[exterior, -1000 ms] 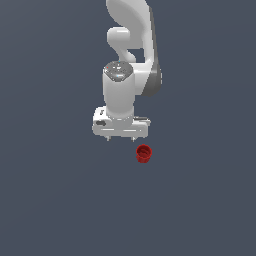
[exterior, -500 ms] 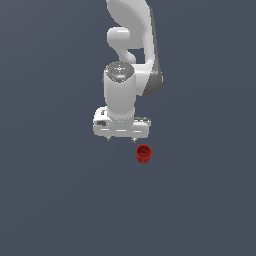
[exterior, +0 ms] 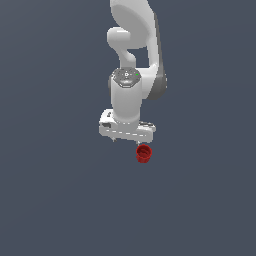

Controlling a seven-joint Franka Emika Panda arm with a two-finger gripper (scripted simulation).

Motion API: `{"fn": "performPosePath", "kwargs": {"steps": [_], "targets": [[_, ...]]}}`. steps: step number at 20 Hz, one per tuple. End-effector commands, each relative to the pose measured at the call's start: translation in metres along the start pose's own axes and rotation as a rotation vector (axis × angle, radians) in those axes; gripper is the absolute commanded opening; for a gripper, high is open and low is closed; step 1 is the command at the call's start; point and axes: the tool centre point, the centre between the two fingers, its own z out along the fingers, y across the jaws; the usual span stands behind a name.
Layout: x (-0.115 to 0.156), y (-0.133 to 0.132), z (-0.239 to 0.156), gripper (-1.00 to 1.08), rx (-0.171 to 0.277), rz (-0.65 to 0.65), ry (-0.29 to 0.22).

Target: Pick up the object and move it to a goal position.

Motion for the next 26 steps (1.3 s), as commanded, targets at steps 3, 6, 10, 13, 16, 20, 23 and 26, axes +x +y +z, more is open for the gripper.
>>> {"fn": "performPosePath", "kwargs": {"steps": [3, 6, 10, 13, 16, 20, 23, 26], "targets": [[-0.001, -0.014, 0.009, 1.00, 0.003, 0.086, -0.005], [-0.003, -0.025, 0.016, 1.00, 0.005, 0.152, -0.008], [-0.005, -0.039, 0.025, 1.00, 0.006, 0.241, -0.013], [-0.006, -0.050, 0.032, 1.00, 0.006, 0.307, -0.016], [-0.008, -0.059, 0.039, 1.00, 0.006, 0.367, -0.019], [-0.011, -0.069, 0.045, 1.00, 0.006, 0.431, -0.023], [-0.012, -0.075, 0.049, 1.00, 0.005, 0.466, -0.024], [-0.013, -0.078, 0.052, 1.00, 0.005, 0.492, -0.025]]}}
